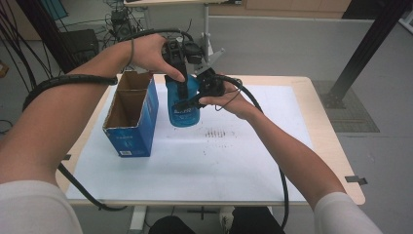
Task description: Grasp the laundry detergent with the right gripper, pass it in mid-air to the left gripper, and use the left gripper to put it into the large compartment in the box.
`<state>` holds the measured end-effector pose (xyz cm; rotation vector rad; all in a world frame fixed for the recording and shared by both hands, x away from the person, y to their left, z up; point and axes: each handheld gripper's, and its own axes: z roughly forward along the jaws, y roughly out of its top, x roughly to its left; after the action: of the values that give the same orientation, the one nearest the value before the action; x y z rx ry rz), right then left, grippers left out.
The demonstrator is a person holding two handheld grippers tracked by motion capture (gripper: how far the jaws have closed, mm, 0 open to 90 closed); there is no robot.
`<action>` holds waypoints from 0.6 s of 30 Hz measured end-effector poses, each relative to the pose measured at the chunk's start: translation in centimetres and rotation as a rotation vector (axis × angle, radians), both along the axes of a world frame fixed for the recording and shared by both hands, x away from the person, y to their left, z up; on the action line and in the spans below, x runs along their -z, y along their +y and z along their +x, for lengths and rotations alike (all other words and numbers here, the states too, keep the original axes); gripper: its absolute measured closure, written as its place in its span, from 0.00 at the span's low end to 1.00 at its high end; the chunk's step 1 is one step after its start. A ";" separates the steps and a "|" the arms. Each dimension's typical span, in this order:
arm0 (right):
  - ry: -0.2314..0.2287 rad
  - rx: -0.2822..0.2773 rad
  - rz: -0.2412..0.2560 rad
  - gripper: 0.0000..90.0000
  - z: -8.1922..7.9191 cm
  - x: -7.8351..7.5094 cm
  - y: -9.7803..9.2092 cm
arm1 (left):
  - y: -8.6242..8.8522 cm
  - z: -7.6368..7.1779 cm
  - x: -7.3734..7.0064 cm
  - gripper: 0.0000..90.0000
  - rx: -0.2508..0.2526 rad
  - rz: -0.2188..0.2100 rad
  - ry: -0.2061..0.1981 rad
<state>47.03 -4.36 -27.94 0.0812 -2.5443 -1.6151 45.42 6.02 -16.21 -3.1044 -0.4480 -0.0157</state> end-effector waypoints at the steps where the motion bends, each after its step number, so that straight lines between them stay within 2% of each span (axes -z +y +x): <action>1: -0.003 0.003 -0.010 0.40 0.0 0.1 0.0 | 0.0 0.0 0.0 0.42 -0.001 -0.002 -0.004; 6: 0.019 0.028 -0.072 0.26 -0.1 0.5 -0.5 | 0.1 0.0 -0.1 0.42 -0.011 -0.001 0.004; 8: 0.024 0.032 -0.072 0.25 -0.1 0.6 -0.9 | 0.2 0.1 -0.1 0.41 -0.026 0.004 0.005; 10: 0.015 0.064 -0.091 0.19 0.0 0.7 -1.5 | 0.3 0.2 -0.2 0.41 -0.038 0.014 0.006; 13: 0.040 0.132 -0.129 0.12 0.3 1.0 -3.0 | 0.4 0.5 -0.2 0.41 -0.064 0.019 0.002; 15: 0.075 0.170 -0.144 0.05 0.4 1.2 -4.0 | 0.5 0.6 -0.4 0.41 -0.093 0.019 -0.004; 18: 0.063 0.224 -0.213 0.04 0.2 1.0 -5.6 | 0.6 0.8 -0.8 0.41 -0.129 0.029 -0.015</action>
<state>47.20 -9.97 -28.96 -0.2801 -2.7384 -1.3751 46.25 6.61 -15.40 -3.0422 -0.6416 -0.0439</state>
